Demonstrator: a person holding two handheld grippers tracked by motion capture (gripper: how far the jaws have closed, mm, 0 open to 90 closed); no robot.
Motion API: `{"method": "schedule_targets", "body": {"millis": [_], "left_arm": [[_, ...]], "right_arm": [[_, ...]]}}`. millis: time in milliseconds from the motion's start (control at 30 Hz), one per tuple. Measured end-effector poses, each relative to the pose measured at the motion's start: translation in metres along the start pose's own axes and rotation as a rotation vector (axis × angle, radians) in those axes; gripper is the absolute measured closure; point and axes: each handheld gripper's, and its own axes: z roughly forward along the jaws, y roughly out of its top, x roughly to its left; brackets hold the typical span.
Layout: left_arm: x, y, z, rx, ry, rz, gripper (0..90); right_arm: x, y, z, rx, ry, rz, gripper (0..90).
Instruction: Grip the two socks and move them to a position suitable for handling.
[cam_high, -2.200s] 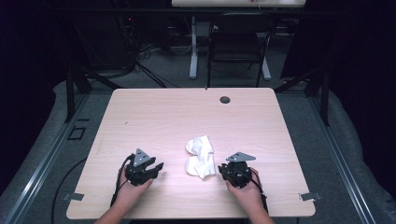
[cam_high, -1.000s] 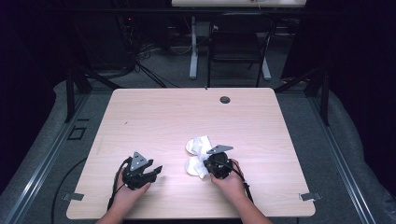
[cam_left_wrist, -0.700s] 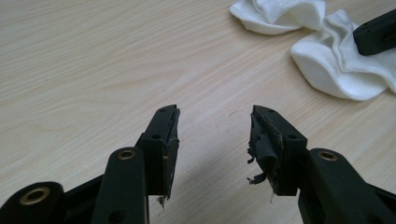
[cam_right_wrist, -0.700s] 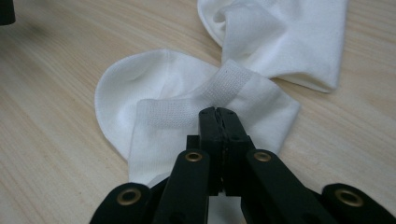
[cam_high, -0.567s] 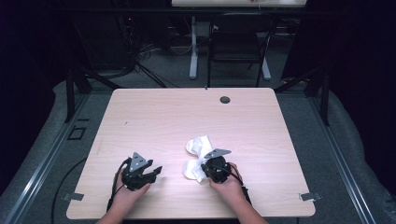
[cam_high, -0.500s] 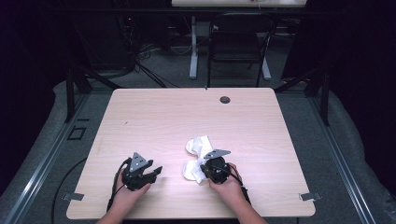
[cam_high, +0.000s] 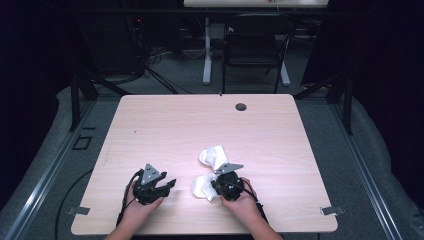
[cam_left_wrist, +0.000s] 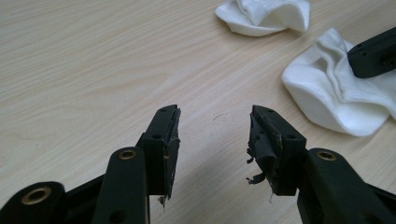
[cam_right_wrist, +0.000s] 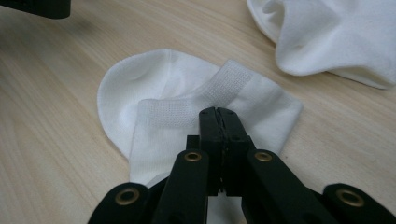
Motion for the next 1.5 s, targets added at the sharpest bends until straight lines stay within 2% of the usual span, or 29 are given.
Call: {"method": "schedule_targets", "body": {"millis": [267, 567, 733, 900, 1000, 1067, 1133, 1300, 1500], "left_arm": [[-0.011, 0.002, 0.002, -0.002, -0.032, 0.030, 52.6], [-0.019, 0.002, 0.003, 0.005, -0.065, 0.029, 54.6], [-0.021, 0.003, 0.003, 0.013, -0.072, 0.039, 56.0], [-0.019, 0.002, 0.002, 0.011, -0.061, 0.036, 56.2], [-0.018, 0.002, 0.002, 0.008, -0.057, 0.025, 56.1], [-0.017, 0.002, 0.001, 0.007, -0.053, 0.026, 56.1], [-0.016, 0.002, 0.000, 0.011, -0.053, 0.021, 56.1], [-0.017, 0.002, 0.000, 0.009, -0.054, 0.021, 56.1], [-0.017, 0.002, -0.001, 0.009, -0.055, 0.017, 56.0]], "right_arm": [[0.008, -0.002, 0.000, 0.002, 0.026, -0.007, 88.9], [0.018, -0.002, 0.002, 0.004, 0.055, -0.026, 88.9], [0.021, -0.002, 0.002, 0.012, 0.056, -0.037, 88.1], [0.026, 0.000, -0.001, -0.001, 0.061, -0.037, 82.6], [0.030, 0.001, -0.003, -0.018, 0.065, -0.051, 80.0], [0.036, 0.003, -0.004, -0.046, 0.072, -0.066, 77.8], [0.042, 0.005, -0.003, -0.052, 0.080, -0.084, 76.1], [0.054, 0.004, 0.003, -0.035, 0.075, -0.141, 72.0], [0.055, 0.002, 0.008, -0.002, 0.061, -0.170, 69.6]]}}
